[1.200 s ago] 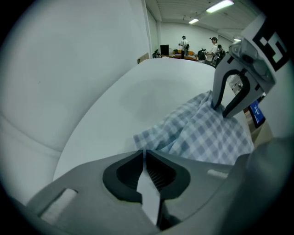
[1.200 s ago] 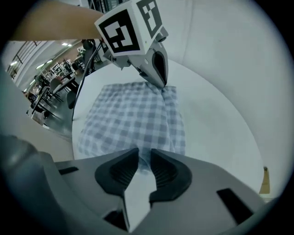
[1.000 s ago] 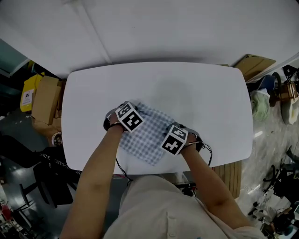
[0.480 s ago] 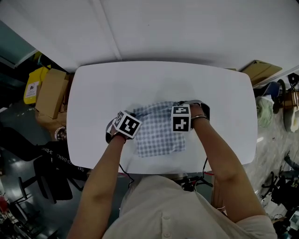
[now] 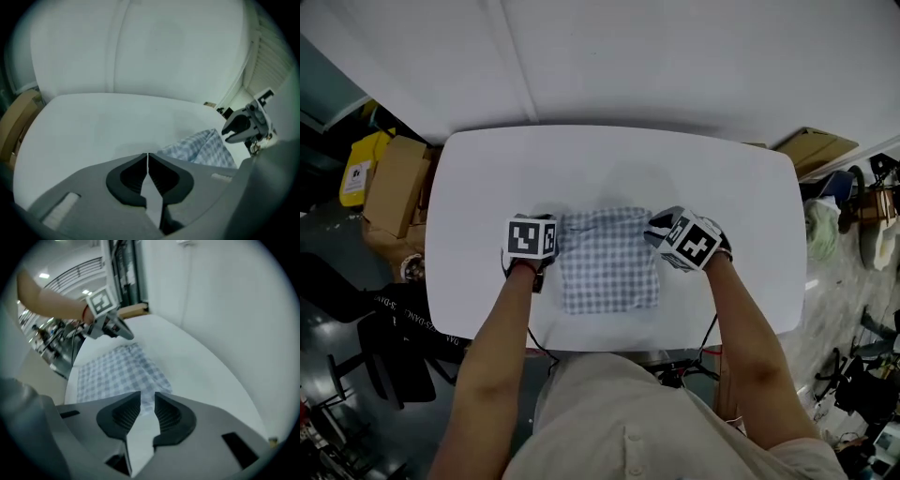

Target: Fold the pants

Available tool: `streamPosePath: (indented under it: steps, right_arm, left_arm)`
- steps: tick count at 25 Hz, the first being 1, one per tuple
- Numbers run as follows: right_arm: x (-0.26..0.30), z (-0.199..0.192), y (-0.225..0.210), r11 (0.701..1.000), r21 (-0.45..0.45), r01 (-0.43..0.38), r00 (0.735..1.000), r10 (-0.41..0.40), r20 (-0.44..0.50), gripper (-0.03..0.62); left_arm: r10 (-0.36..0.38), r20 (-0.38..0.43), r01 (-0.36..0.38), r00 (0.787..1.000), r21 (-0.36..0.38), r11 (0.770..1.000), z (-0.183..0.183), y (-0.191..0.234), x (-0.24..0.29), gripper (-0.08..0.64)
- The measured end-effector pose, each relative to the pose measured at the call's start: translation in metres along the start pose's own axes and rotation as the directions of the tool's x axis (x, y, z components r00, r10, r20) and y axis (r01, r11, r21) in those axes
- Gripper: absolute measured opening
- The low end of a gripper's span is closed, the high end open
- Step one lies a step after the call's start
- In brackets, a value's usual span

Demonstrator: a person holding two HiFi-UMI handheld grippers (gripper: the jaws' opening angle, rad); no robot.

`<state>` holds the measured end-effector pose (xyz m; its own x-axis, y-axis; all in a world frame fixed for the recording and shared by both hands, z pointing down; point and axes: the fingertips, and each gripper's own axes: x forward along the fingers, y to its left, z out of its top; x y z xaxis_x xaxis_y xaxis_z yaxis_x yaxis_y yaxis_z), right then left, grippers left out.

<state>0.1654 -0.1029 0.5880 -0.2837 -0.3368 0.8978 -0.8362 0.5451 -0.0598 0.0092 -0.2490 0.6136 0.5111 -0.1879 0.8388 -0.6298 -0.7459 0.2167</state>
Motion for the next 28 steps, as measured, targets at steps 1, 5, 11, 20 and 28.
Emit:
streamPosePath:
  steps: [1, 5, 11, 20, 28]
  right_arm:
    - [-0.008, -0.001, -0.002, 0.997, 0.075, 0.016, 0.999, -0.019, 0.040, 0.104]
    - [-0.027, -0.007, 0.012, 0.987, 0.150, 0.064, 0.994, -0.076, 0.077, 0.103]
    - [-0.033, -0.010, 0.045, 0.974, 0.209, 0.089, 0.984, -0.118, 0.135, 0.069]
    - [-0.042, -0.019, 0.091, 0.927, 0.375, 0.019, 0.966, -0.114, 0.232, 0.032]
    - [-0.058, -0.028, 0.118, 0.925, 0.380, -0.018, 0.956, -0.095, 0.277, 0.025]
  left_arm:
    - [0.008, 0.004, -0.008, 1.000, 0.040, 0.999, -0.002, -0.003, -0.005, 0.020]
    - [-0.004, 0.036, -0.002, 0.999, 0.176, 0.984, -0.010, -0.038, -0.022, 0.020]
    - [-0.069, 0.097, 0.052, 0.993, 0.172, 0.984, -0.013, -0.092, -0.045, 0.020]
    - [-0.120, 0.128, 0.103, 0.984, 0.125, 0.987, -0.052, -0.136, -0.078, 0.020]
    - [-0.150, 0.103, 0.138, 0.983, 0.116, 0.984, -0.086, -0.164, -0.094, 0.020]
